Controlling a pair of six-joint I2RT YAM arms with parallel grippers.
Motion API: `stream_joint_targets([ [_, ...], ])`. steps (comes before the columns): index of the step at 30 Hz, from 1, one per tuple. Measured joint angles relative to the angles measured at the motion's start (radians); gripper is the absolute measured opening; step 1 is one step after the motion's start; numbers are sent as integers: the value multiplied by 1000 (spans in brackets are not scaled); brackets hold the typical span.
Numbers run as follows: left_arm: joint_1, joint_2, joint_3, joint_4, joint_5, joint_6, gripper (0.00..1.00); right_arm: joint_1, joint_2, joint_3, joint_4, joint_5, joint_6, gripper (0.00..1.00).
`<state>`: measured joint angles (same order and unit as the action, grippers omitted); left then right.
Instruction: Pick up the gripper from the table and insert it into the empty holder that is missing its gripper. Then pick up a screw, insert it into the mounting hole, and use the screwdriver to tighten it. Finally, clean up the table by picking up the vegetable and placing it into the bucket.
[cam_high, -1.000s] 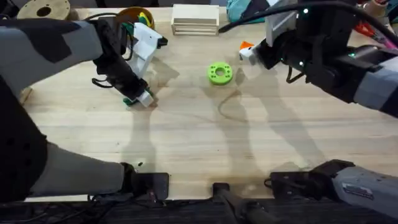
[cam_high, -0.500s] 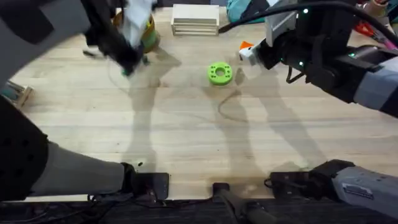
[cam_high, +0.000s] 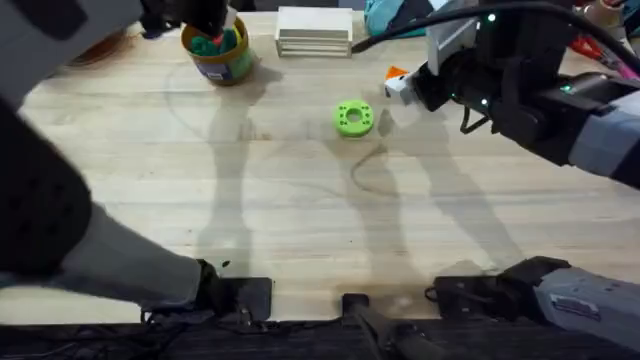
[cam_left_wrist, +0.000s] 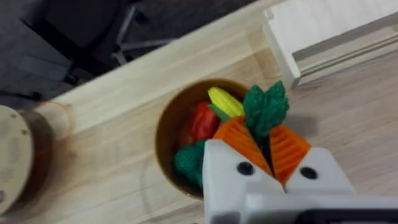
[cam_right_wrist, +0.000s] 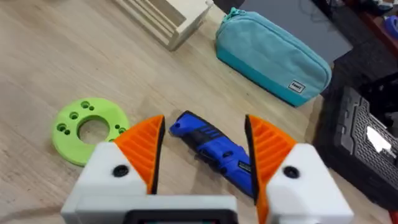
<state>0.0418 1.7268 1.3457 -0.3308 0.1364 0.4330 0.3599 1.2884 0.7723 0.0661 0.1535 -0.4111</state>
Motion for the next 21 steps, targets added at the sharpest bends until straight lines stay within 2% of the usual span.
stream_joint_targets([
  [4,-1,72,0,35,0,-27,15,0,0,0,0,0,0,706],
  [15,-4,73,0,66,-69,-53,13,23,0,0,-1,0,0,707],
  [17,-3,73,0,71,-78,-78,12,33,0,0,0,0,0,708],
  [21,-1,73,0,81,-99,-169,12,41,0,0,0,0,0,707],
])
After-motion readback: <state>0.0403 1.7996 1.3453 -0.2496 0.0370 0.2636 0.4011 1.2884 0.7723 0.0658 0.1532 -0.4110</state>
